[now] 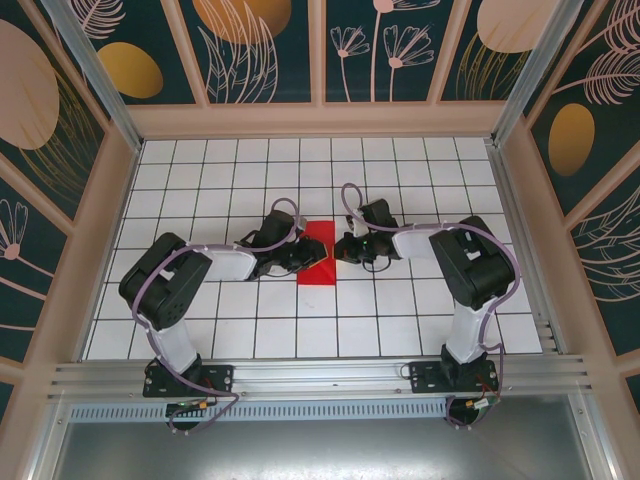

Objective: Fold a paper plane with a square sheet of paper (pick it up from the middle)
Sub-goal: Fold the triangle a second time at the center of the table.

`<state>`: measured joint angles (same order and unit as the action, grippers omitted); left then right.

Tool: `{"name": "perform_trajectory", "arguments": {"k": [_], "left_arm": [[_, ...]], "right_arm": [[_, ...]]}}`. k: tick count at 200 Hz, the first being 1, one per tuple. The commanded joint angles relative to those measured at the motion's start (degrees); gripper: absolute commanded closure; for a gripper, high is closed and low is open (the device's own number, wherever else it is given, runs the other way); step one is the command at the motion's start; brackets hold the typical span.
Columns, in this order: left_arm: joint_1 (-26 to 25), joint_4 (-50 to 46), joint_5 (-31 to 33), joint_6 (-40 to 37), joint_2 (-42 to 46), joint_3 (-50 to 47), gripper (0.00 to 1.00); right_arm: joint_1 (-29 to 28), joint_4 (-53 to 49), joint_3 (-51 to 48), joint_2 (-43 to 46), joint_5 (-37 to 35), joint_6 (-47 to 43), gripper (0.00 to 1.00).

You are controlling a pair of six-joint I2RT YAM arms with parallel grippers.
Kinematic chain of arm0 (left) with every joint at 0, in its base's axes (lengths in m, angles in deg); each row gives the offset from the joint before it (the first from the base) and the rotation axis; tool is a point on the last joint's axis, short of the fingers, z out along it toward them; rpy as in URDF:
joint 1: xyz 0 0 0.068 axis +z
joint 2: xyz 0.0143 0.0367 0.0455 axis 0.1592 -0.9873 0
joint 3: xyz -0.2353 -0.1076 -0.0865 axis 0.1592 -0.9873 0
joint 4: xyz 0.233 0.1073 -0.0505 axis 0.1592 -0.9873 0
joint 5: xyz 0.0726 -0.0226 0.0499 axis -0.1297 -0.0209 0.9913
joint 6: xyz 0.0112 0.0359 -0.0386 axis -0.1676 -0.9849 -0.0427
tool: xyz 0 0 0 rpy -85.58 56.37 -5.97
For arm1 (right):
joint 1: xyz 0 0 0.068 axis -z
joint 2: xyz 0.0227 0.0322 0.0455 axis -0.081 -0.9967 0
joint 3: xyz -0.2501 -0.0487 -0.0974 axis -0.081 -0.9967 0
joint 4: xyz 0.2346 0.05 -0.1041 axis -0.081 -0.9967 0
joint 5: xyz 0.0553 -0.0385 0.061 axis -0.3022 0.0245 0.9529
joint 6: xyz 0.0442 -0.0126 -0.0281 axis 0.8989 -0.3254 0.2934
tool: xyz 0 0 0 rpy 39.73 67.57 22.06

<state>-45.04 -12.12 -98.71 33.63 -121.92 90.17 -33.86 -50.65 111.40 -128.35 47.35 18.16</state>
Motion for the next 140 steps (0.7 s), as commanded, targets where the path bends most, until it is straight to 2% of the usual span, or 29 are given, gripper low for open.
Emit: {"name": "perform_trajectory", "arguments": {"k": [1, 140], "left_arm": [[0.37, -0.19, -0.87, -1.36, -1.33, 1.21, 0.77], [0.39, -0.10, -1.06, -1.41, -3.20, 1.22, 0.77]], "right_arm": [[-0.14, -1.19, 1.91, -0.86, -0.78, -1.46, 0.98], [-0.14, -2.14, 2.86, -0.87, -1.90, -1.99, 0.98]]}}
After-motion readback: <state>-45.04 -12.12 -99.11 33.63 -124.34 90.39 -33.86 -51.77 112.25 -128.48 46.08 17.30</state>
